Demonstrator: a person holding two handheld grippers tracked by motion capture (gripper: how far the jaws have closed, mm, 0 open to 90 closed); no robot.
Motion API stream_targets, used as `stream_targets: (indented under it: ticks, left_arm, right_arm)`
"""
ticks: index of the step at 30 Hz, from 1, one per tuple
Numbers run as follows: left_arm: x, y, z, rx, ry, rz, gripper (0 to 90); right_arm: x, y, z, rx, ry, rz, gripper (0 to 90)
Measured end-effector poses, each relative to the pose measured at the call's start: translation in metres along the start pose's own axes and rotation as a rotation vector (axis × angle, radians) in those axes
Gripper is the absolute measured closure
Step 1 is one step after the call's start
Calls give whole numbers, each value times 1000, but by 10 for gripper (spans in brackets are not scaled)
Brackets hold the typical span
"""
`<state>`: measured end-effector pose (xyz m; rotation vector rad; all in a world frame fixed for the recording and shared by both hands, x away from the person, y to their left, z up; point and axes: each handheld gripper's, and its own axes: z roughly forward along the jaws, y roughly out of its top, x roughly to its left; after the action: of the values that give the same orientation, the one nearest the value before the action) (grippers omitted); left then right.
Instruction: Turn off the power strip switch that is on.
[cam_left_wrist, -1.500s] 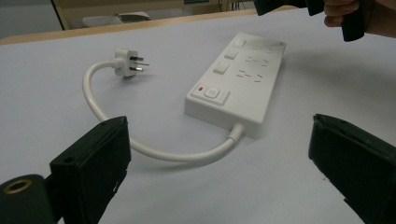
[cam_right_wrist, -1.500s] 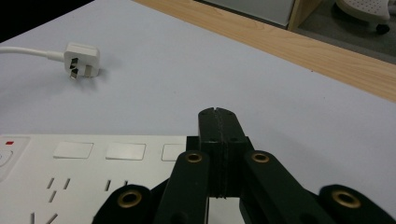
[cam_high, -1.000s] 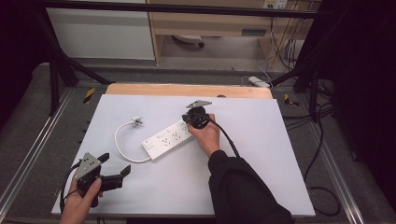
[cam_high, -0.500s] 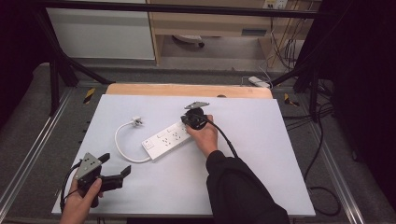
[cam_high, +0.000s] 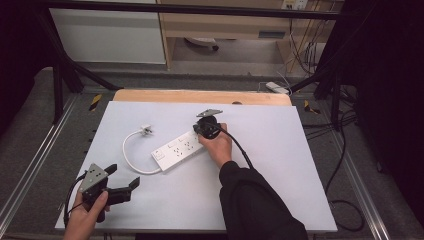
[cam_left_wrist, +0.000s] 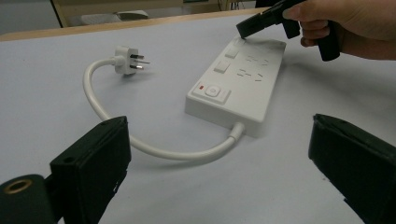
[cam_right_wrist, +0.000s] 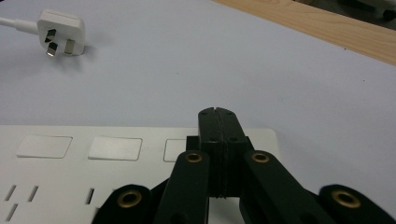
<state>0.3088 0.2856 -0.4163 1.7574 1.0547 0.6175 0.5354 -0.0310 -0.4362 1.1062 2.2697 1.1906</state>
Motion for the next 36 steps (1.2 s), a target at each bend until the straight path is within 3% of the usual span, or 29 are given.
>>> stream_targets:
  ticks: [36]
  left_arm:
    - [0,0,0,1,-1,-1,58]
  right_arm:
    - [2,-4,1,-10,-22,-38,900]
